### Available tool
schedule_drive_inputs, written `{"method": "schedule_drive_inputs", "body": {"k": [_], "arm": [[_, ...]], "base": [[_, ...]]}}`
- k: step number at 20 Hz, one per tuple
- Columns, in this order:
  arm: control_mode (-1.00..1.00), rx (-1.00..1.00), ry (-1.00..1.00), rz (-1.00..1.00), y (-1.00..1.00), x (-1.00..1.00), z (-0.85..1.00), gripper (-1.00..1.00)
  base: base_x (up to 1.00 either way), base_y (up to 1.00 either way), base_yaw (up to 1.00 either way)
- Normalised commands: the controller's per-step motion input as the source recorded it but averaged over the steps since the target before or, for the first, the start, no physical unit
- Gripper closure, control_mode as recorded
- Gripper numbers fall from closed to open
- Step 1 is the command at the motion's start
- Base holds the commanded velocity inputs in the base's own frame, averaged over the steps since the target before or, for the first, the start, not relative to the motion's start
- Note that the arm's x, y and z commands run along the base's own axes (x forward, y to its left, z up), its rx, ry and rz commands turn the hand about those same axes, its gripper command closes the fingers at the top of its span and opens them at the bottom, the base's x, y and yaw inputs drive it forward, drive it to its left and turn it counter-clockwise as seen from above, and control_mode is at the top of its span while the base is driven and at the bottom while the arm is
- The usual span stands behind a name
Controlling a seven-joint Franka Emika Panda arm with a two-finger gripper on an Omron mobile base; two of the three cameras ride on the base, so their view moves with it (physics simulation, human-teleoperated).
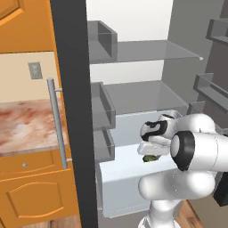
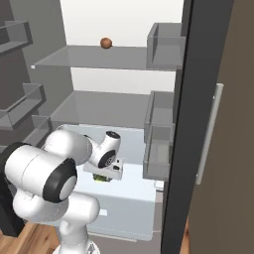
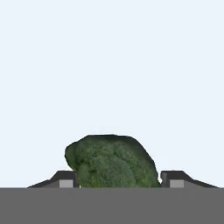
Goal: Place the broccoli and cucumber inside the fridge drawer. Close the drawer after placing the vegetables.
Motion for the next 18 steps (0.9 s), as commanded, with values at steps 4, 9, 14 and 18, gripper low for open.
{"method": "schedule_drive_inputs", "body": {"k": [4,9,14,18], "arm": [[-1.0,-0.02,0.0,0.0,0.17,-0.16,-0.71,1.0],[-1.0,0.0,-0.01,0.0,0.02,-0.05,-0.04,-1.0],[-1.0,0.0,0.0,0.0,0.0,0.05,0.41,-1.0],[-1.0,0.0,-0.06,0.0,0.0,0.09,0.99,-1.0]], "base": [[0.0,0.0,0.0],[0.0,0.0,0.0],[0.0,0.0,0.0],[0.0,0.0,0.0]]}}
